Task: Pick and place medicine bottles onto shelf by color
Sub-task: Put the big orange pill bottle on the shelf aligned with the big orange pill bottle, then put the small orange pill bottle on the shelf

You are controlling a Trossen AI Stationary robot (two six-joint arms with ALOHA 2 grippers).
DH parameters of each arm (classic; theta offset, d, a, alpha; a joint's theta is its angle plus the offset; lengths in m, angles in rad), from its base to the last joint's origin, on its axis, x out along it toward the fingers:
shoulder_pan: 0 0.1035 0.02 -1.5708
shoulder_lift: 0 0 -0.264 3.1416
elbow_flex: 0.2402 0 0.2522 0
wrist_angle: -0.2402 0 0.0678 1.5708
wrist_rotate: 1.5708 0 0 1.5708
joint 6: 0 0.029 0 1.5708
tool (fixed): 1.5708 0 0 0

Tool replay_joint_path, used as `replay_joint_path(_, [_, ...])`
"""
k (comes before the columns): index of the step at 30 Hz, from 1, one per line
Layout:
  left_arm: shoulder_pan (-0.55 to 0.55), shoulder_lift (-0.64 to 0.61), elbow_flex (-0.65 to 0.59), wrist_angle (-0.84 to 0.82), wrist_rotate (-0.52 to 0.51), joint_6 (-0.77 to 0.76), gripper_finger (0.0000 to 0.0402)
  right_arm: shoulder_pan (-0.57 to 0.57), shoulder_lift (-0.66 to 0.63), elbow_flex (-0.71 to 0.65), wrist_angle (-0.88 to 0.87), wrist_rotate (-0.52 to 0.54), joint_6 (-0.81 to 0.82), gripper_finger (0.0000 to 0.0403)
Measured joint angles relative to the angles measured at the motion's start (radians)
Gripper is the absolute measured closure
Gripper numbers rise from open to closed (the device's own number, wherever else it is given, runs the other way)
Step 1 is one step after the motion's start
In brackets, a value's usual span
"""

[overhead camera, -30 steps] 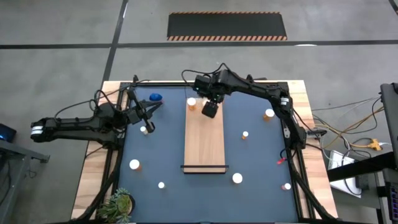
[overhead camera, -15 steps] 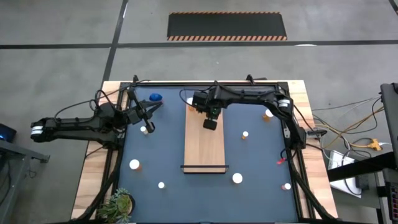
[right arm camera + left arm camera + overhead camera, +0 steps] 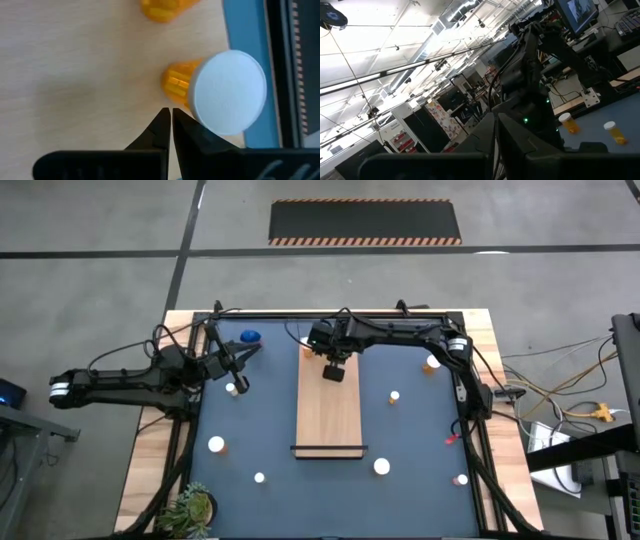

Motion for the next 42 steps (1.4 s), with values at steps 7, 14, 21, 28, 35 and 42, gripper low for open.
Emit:
replay_joint_path(7, [0.0, 0.0, 0.0, 0.0, 0.0, 0.0, 0.0398, -0.001, 0.0, 0.0, 0.008, 0.013, -0.011, 0.0392])
replay_joint_path(14, [0.0, 0.005, 0.0, 0.001, 0.0, 0.0, 0.0398, 0.003, -0.008, -0.002, -0.029, 0.014, -0.002, 0.0392])
replay_joint_path(21, [0.0, 0.014, 0.0, 0.006, 0.0, 0.0, 0.0398, 0.051, -0.119, -0.011, -0.101, 0.01, 0.08, 0.0392])
replay_joint_path(28, [0.0, 0.017, 0.0, 0.01, 0.0, 0.0, 0.0398, 0.096, -0.313, -0.143, -0.068, -0.056, 0.26, 0.0392])
replay_joint_path(35, [0.0, 0.033, 0.003, 0.015, 0.0, 0.0, 0.0398, 0.125, -0.482, -0.345, -0.041, -0.137, 0.543, 0.0392])
replay_joint_path(42, [0.0, 0.034, 0.005, 0.014, 0.0, -0.001, 0.0398, 0.14, -0.584, -0.504, -0.133, -0.239, 0.887, 0.0392])
